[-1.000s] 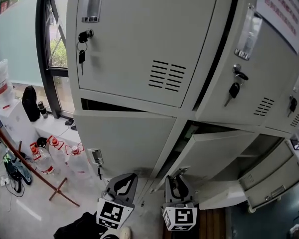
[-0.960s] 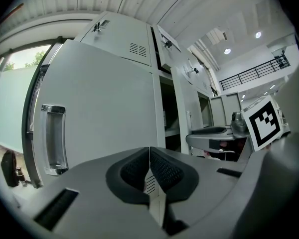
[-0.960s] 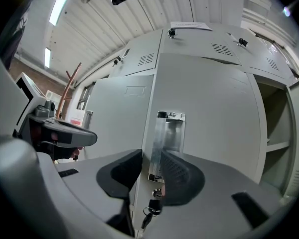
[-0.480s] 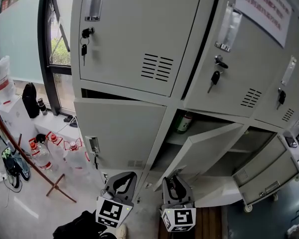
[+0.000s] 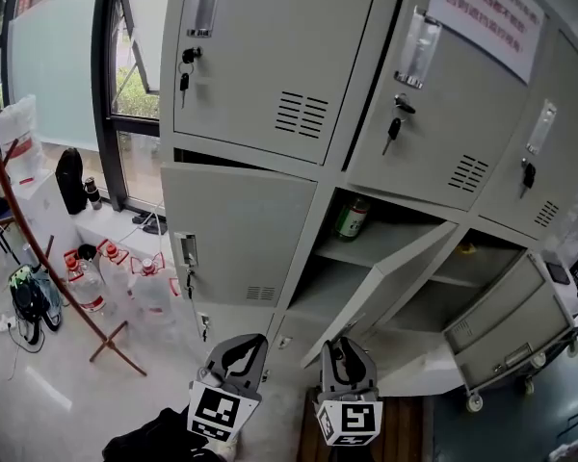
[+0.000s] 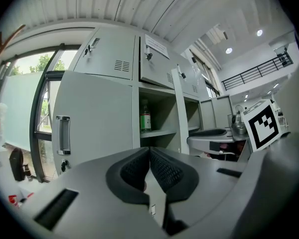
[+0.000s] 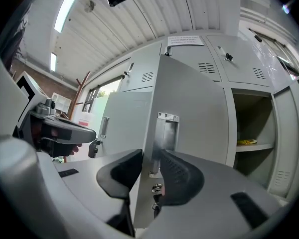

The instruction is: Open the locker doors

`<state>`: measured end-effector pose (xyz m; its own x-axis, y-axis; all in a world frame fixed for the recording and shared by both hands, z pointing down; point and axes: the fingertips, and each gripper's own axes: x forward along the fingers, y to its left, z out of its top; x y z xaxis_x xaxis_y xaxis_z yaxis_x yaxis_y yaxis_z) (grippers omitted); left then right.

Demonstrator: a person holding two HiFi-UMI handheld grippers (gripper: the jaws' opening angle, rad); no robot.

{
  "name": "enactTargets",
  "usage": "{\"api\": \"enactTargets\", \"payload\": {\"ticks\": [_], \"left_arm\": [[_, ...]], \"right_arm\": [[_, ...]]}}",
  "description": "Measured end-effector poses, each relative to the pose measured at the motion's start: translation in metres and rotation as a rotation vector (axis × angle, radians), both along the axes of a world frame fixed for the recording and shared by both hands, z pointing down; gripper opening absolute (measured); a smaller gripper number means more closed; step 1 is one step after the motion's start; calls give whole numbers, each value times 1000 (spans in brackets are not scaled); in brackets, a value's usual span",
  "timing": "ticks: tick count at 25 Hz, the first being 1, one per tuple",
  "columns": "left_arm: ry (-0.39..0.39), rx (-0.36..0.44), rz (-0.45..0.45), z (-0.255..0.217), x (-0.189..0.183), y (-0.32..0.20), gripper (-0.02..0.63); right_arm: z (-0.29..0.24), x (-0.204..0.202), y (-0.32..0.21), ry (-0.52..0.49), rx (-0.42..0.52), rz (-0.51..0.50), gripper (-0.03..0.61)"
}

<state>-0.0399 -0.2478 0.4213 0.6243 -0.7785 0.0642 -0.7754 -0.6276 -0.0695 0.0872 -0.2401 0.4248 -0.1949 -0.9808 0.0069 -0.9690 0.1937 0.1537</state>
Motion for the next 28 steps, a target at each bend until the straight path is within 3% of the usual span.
{"api": "enactTargets", "payload": {"ticks": [4,28], "left_arm": [[3,5,6,-1,6,19,25],[5,33,153,-9,91,91,25]], "right_arm": [[1,7,22,18,2,23,88],[4,104,113,30,-5,233,48]]}}
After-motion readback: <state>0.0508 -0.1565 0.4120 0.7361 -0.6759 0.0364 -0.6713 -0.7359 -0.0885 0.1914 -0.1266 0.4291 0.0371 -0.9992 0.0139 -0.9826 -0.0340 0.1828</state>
